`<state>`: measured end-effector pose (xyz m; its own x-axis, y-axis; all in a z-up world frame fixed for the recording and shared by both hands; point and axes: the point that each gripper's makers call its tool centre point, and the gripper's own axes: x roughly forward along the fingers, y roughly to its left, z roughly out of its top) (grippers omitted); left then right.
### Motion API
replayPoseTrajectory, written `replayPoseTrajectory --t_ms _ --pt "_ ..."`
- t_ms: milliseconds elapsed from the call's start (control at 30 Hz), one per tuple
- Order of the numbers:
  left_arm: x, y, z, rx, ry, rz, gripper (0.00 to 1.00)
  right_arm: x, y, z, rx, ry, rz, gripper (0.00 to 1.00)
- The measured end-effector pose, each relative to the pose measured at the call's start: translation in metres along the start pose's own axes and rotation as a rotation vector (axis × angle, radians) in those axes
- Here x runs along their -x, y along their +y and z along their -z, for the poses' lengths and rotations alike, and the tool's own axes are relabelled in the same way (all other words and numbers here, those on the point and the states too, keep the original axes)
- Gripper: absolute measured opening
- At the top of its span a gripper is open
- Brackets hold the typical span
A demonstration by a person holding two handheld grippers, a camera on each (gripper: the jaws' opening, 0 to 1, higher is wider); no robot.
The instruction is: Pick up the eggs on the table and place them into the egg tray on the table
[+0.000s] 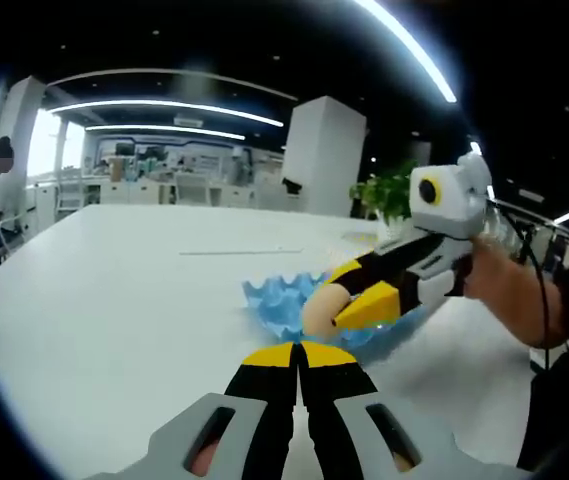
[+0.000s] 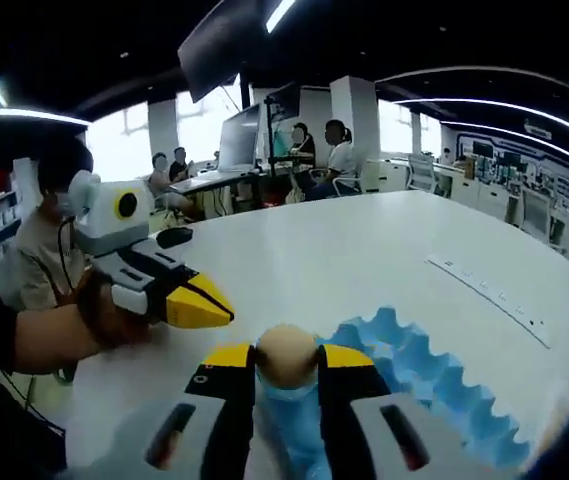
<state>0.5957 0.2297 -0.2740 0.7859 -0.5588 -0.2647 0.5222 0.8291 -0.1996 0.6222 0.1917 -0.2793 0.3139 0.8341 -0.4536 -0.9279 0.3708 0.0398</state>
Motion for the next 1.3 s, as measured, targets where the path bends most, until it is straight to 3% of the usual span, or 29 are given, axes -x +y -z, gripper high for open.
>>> replayPoseTrajectory --t_ms 667,933,1300 --pt "-0.002 0.004 0.001 -0.001 0.003 -0.002 0.00 -0.017 -0.001 0.018 0.060 0.128 -0.029 0.26" --pt "-0.002 0.010 0.001 0.000 0.003 -0.004 0.00 -0.019 0.001 0.022 0.204 0.285 -0.014 0.26" --pt "-0.002 0.007 0.002 -0.011 0.009 -0.002 0.00 -0.020 0.006 0.024 0.299 0.363 -0.021 0.26"
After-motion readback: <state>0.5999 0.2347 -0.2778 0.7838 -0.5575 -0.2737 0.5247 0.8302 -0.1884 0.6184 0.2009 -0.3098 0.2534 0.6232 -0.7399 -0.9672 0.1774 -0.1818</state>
